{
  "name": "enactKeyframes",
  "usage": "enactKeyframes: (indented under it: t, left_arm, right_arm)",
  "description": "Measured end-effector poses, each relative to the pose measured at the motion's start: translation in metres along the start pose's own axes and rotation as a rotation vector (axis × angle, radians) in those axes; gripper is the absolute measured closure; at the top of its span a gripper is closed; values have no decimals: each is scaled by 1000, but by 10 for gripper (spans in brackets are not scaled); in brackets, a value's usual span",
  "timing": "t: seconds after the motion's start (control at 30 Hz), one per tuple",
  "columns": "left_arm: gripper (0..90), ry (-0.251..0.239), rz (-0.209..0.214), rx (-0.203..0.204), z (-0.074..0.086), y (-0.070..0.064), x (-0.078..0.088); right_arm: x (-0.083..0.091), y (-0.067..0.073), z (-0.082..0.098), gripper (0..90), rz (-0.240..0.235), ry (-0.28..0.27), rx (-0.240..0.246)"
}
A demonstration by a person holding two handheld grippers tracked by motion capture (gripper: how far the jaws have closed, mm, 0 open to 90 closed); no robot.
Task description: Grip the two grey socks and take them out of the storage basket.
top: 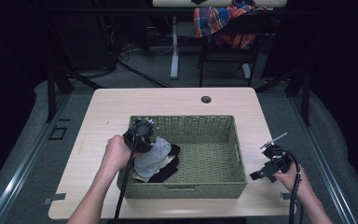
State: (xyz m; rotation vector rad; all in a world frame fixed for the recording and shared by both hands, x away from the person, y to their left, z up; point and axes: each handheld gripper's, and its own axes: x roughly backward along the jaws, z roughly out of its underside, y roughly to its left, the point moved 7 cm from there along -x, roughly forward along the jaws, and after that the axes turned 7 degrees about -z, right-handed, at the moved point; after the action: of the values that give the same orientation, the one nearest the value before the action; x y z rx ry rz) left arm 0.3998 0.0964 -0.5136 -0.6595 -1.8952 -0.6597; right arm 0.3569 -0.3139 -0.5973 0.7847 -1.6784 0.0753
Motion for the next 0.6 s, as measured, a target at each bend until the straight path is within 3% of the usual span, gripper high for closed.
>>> enactKeyframes:
  t: [0.1, 0.13, 0.23, 0.6]
  left_arm:
    - [879, -12, 12, 10, -1, 1, 5]
    - [880, -14, 11, 9, -1, 2, 9]
    - [880, -24, 11, 10, -1, 3, 10]
    - [882, -60, 6, 26, -2, 8, 25]
  right_arm:
    - [-2, 0, 0, 55, 15, -21, -15]
    - [0, 0, 0, 55, 13, -1, -1]
    - [-2, 0, -1, 55, 14, -22, -16]
    - [0, 0, 0, 53, 0, -9, -8]
